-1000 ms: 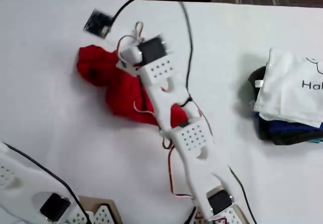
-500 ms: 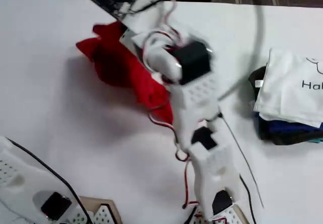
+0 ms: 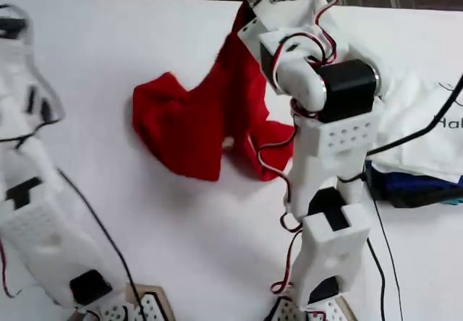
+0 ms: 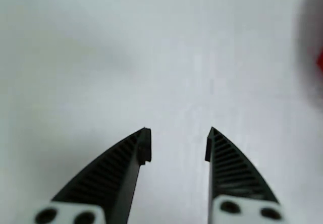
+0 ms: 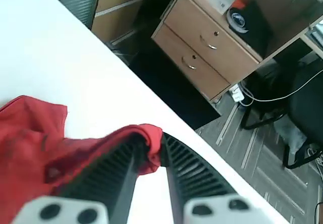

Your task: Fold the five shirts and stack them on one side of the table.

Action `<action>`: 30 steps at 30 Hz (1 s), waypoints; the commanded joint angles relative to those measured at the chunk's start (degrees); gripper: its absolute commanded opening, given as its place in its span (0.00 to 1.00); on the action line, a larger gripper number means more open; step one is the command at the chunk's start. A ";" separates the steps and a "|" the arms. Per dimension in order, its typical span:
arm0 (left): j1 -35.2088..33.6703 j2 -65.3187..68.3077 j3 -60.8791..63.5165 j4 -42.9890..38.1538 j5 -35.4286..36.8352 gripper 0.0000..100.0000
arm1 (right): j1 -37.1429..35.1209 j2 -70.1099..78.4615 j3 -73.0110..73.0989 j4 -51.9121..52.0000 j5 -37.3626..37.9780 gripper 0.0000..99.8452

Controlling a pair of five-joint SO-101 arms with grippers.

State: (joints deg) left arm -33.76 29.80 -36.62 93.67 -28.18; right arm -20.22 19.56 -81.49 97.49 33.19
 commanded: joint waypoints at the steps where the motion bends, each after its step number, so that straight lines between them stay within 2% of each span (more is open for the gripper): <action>1: 7.91 -0.70 3.21 1.49 -2.46 0.25 | 0.66 -2.51 1.85 0.22 -0.26 0.02; 5: 14.24 -1.14 5.93 6.95 -6.42 0.26 | 1.36 -2.42 6.07 -0.13 -0.26 0.02; 10: 16.62 -1.14 5.32 8.00 -5.71 0.26 | 5.67 0.57 12.31 -7.08 -0.26 0.02; 12: 17.23 -0.88 5.23 7.82 -0.26 0.26 | 7.60 3.21 13.80 -9.98 -0.79 0.02; 15: 19.25 -0.62 5.67 7.74 12.22 0.26 | 9.36 7.69 13.98 -12.00 -0.79 0.02; 22: 32.53 -0.53 5.76 8.18 26.11 0.26 | 11.03 15.52 13.80 -16.13 -0.88 0.02; 24: 35.60 -0.53 5.76 7.82 28.57 0.26 | 11.74 16.75 13.80 -17.54 -2.46 0.02; 30: 42.99 0.88 6.64 7.65 29.19 0.26 | 15.16 17.80 13.80 -20.53 -11.34 0.02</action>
State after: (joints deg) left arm 6.15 30.15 -30.37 100.70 0.40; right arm -6.68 37.58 -67.43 78.59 24.75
